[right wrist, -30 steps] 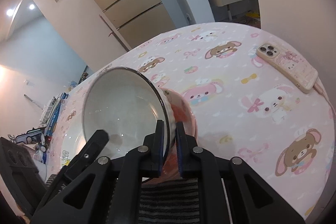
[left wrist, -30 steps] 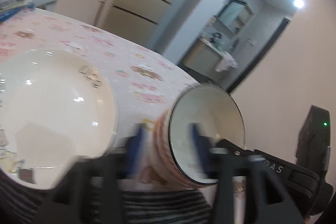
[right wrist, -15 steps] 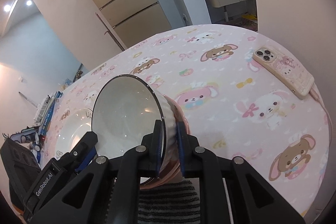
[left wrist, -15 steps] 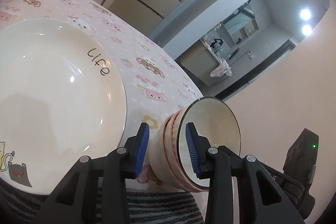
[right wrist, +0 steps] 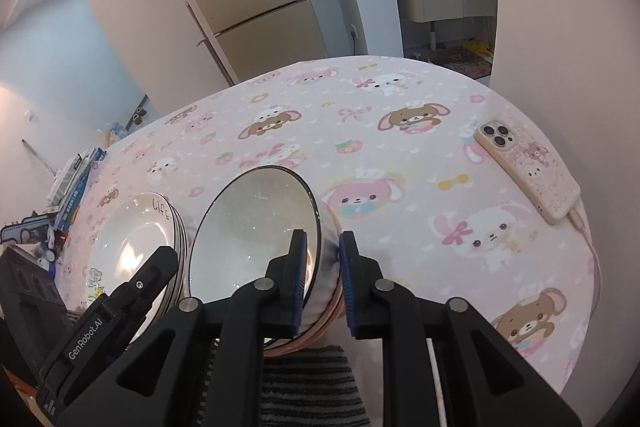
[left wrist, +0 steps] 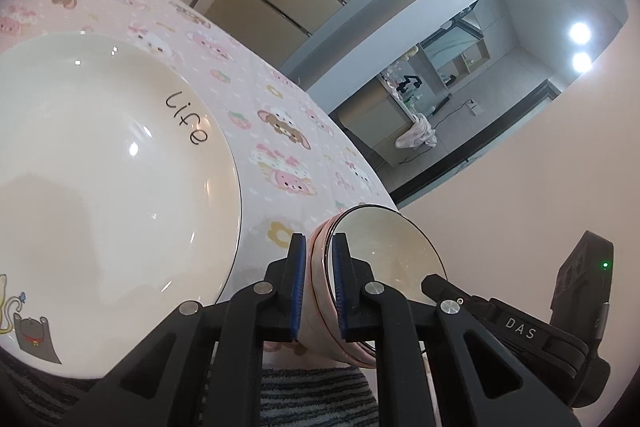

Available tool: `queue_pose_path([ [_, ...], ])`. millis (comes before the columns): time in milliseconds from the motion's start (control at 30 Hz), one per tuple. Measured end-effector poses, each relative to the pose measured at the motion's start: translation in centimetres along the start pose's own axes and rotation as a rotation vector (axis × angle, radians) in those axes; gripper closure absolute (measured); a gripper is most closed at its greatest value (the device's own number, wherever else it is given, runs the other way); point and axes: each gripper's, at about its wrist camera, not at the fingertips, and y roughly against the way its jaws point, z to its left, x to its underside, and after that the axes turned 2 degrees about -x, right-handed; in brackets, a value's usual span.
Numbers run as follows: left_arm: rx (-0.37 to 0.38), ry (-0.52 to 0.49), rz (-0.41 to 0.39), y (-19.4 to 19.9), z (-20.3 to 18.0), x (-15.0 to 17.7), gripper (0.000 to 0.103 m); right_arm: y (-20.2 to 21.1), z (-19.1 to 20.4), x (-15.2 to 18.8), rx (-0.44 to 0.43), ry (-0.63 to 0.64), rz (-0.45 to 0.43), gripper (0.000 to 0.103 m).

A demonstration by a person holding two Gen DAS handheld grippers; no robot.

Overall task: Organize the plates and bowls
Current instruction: 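Lower the white bowl with both tools into the nested pink bowls, then open both tools and regrip the nested bowl stack by its rims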

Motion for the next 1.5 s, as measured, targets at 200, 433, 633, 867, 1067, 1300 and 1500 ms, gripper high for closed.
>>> queue_pose_path([
  [200, 0.000, -0.006, 0.016, -0.3, -0.1, 0.0, 0.090, 0.8, -0.2, -0.5, -0.023, -0.010, -0.047, 0.087],
  [433, -0.005, -0.015, 0.014, -0.3, -0.3, 0.0, 0.090, -0.5, -0.9, -0.6, -0.038, -0.019, -0.031, 0.092],
  [633, -0.009, -0.038, 0.003, 0.0, -0.7, 0.1, 0.088, -1.5, -1.7, -0.6, -0.084, -0.055, -0.023, 0.093],
  [867, -0.018, -0.061, -0.020, 0.4, -1.1, 0.2, 0.040, -1.7, -2.4, -0.4, -0.135, -0.039, -0.049, 0.091],
  [1067, 0.004, -0.026, -0.023, 0.5, -0.4, 0.0, 0.035, -2.8, -5.3, 0.8, -0.229, -0.169, -0.048, 0.066],
  [1300, 0.018, -0.067, -0.035, 1.1, -1.2, 0.3, 0.034, -0.8, -5.3, 1.0, -0.302, -0.172, -0.046, 0.045],
  [1500, 0.001, -0.124, -0.002, 0.4, -2.5, 0.6, 0.031, 1.0, -3.8, 1.8, -0.285, -0.091, -0.080, 0.034],
])
